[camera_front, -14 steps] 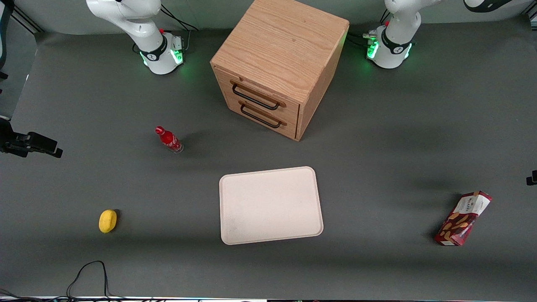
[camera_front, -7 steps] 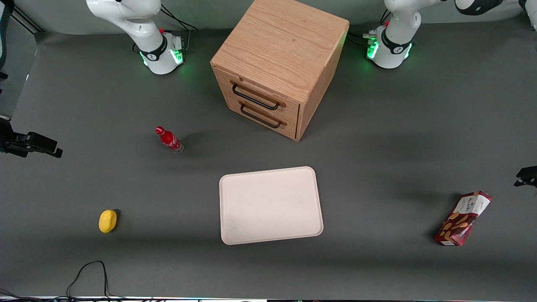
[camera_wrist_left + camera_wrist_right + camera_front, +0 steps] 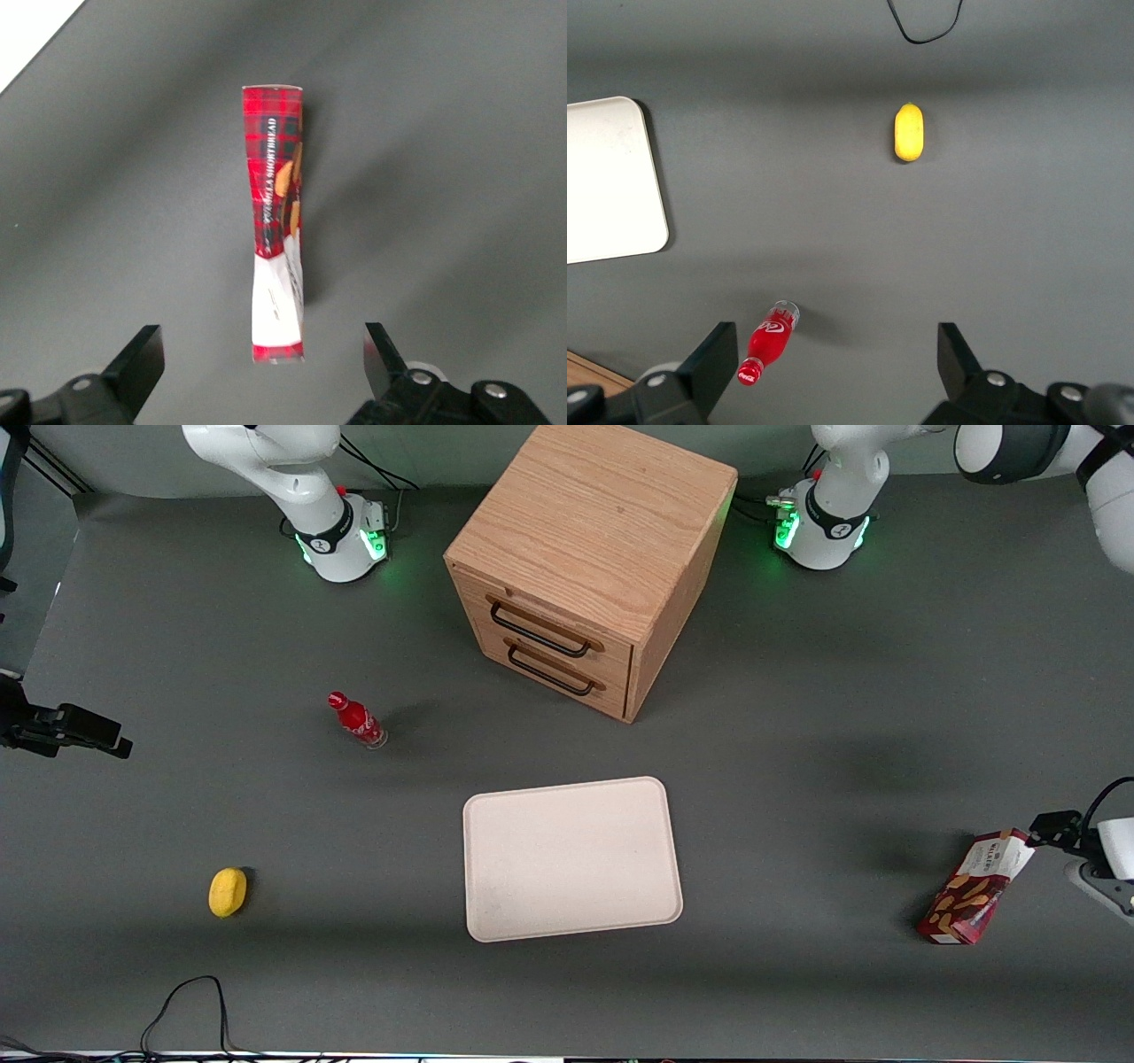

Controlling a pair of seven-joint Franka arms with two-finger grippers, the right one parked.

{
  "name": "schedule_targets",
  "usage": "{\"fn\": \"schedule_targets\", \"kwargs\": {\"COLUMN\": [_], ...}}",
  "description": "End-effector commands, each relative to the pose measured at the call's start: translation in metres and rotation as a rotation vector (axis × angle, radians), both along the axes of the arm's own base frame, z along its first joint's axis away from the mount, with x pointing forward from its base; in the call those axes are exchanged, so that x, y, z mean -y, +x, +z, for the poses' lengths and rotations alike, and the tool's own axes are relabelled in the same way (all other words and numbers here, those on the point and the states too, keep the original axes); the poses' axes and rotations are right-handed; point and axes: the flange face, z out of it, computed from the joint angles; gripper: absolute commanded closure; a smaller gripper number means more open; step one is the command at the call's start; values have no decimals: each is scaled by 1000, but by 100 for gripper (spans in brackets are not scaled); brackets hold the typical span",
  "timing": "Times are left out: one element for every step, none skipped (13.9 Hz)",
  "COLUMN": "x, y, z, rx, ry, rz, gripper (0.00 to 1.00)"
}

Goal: Place red cookie box on tray
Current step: 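Lower the open left gripper and close it on the box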

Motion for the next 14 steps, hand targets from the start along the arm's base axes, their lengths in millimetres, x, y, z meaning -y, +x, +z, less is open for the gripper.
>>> {"fn": "schedule_targets", "kwargs": {"x": [1,2,2,1,0,3,6,7,7,7,7,6,6,6], "y": [11,14,16,15,15,16,17,17,17,17,16,16,16,16], "z": [-42,-59,-76,-90,-101,-112,-120,-125,-125,-125,-126,-125,-123,-122], "rx": [34,39,36,30,38,54,70,72,72,67,61,60,59,58], "ry": [-12,-12,-13,-14,-16,-28,-41,-41,-41,-41,-43,-45,-45,-44], "rz": [25,28,36,39,43,54,78,86,85,84,84,87,87,86], "gripper": [0,0,0,0,0,0,0,0,0,0,4,14,31,45]}}
